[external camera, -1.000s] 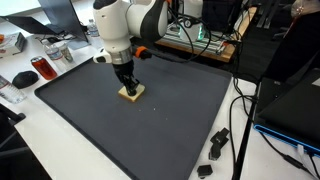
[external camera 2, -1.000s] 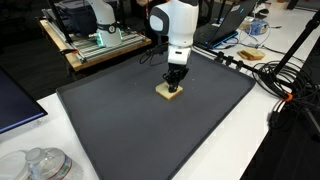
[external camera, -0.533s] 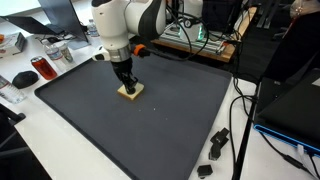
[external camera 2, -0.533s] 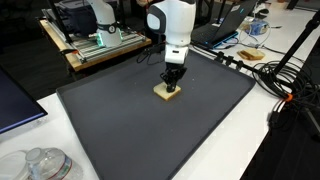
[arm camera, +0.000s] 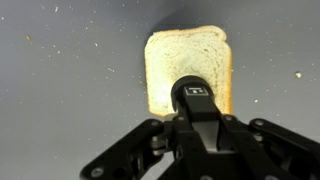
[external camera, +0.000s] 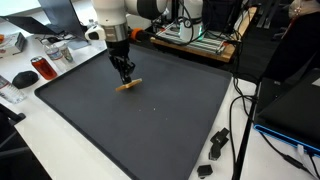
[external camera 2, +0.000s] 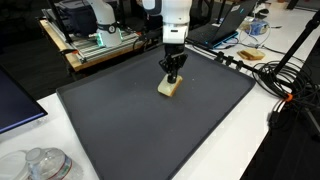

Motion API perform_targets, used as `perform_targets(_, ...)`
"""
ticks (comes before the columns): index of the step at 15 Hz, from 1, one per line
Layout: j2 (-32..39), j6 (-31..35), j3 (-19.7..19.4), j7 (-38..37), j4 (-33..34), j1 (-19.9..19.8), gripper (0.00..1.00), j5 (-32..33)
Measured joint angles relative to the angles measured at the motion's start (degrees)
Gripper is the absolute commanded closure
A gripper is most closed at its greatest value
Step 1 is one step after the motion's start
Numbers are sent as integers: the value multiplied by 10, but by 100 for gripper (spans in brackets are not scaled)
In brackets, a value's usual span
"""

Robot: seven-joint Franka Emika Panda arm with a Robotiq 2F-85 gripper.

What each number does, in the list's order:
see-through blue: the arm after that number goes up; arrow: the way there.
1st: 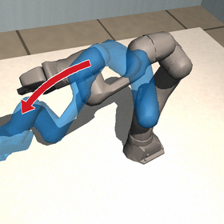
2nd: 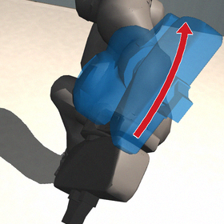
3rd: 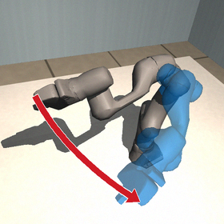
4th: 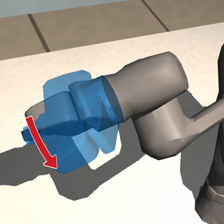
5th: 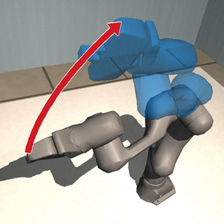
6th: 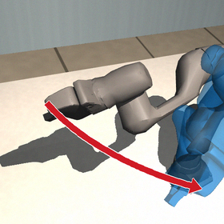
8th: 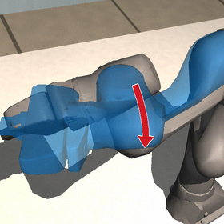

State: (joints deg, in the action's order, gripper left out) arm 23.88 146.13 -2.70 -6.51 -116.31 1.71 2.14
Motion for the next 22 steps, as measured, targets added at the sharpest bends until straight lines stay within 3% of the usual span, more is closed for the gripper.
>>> perform_targets(13,-33,-22,5,0,-20,3,95,7)
perform_targets(22,-25,-28,-9,-130,4,82,95,112)
